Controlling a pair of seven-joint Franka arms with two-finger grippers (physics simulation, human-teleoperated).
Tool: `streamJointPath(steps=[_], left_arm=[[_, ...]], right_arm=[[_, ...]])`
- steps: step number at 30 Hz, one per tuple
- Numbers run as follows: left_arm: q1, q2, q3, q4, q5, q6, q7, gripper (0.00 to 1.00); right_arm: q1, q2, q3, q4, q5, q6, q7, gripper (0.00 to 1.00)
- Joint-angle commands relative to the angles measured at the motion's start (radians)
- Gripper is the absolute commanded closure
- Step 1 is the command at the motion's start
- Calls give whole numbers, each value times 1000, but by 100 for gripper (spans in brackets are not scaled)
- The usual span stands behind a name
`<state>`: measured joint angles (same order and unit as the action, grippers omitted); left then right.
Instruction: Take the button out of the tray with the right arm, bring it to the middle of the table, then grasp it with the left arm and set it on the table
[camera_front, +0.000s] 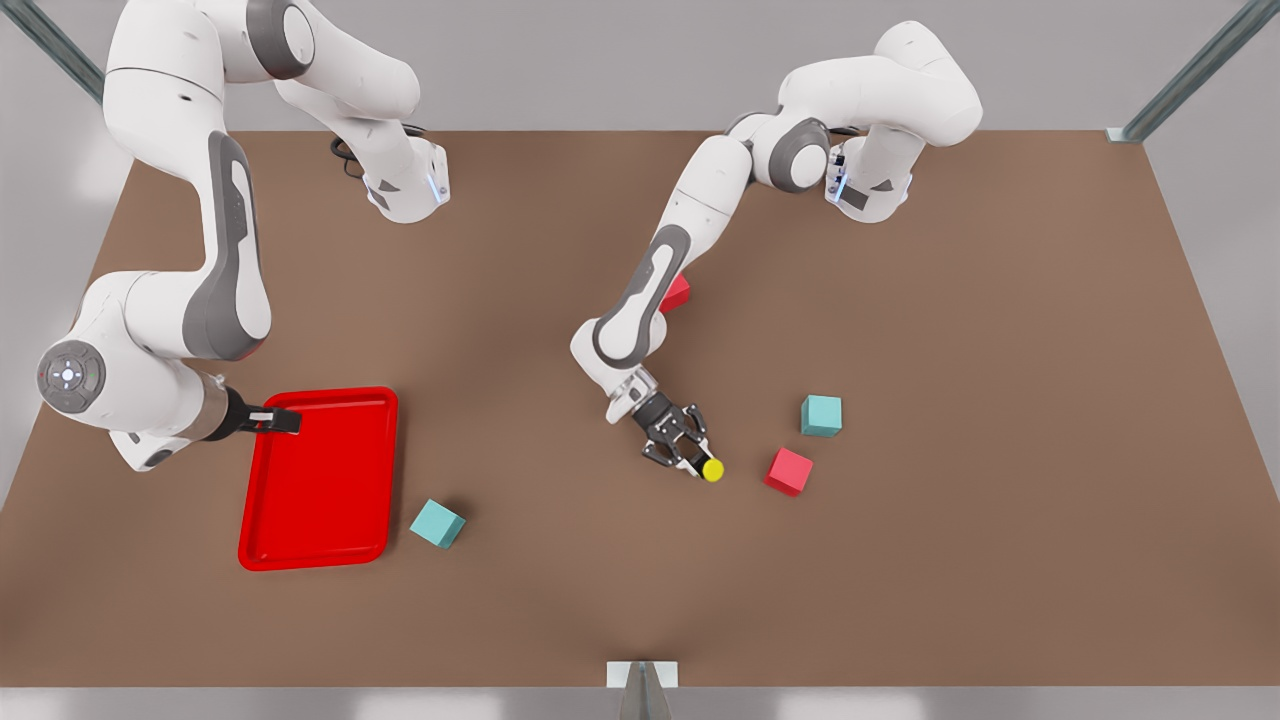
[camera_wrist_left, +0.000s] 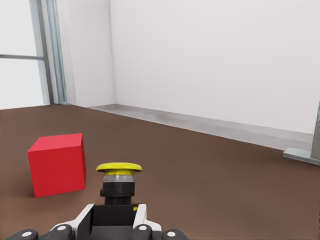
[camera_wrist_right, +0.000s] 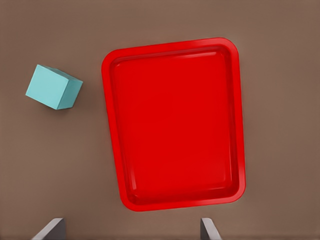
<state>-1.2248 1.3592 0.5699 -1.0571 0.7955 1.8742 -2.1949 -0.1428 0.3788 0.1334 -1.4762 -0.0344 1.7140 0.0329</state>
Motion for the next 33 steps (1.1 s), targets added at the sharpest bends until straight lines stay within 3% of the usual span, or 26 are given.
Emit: streamJointPath(steps=[1,23,24,25,26,33], left_arm=[[-2,-2,1,2,2,-18,-48,57],[-10,6,-25,6,-2,-27,-69,53],[-10,6,-25,6,-2,-27,-68,48],[-10,6,-25,6,-2,-27,-65,15],[-10,4,-25,6,-1,-27,-62,0],[-13,-2,-25,6,-1,-32,-51,0]], right_arm=[[-1,0,0,0,1,1,-1,0],[0,0,2,0,1,-2,1,0],[0,0,0,0,1,-2,1,0],[0,0,0,0,1,-2,1,0],[0,0,0,0,1,-1,1,0],[0,6,2,-1,-1,3,1,0]])
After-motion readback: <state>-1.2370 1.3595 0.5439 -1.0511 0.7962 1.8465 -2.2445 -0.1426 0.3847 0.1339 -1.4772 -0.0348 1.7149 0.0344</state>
